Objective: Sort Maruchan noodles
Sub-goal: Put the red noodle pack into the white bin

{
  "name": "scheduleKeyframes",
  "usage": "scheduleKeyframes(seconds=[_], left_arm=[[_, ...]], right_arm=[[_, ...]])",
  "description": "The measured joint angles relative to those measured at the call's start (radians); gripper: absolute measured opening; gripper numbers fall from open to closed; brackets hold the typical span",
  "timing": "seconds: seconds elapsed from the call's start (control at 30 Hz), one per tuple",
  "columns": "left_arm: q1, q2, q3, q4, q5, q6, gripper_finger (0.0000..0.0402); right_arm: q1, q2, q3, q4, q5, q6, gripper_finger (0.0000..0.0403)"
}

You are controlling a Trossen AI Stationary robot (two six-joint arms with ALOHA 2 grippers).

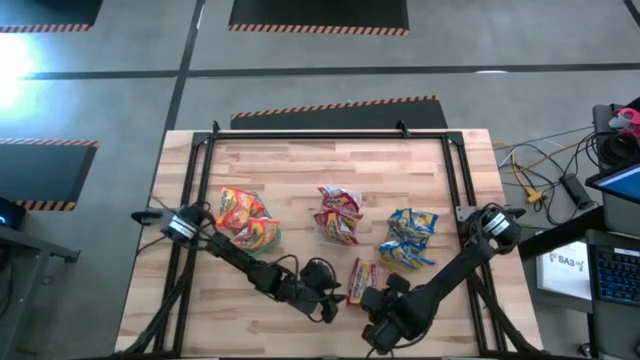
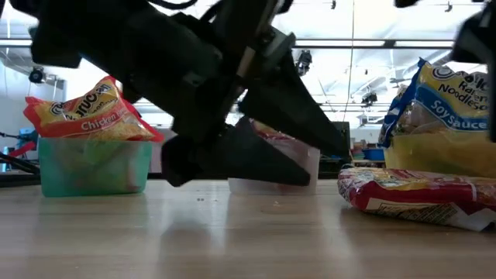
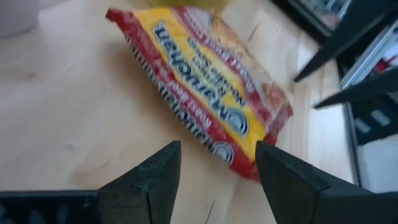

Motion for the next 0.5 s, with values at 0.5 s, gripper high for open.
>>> scheduleKeyframes(seconds=[0.5], left_arm=[[0.054, 0.018, 0.001, 0.056, 0.024, -0.012, 0.0190]], right_arm=[[0.000, 0.050, -0.037, -0.137, -0.002, 0.111, 0.0109]])
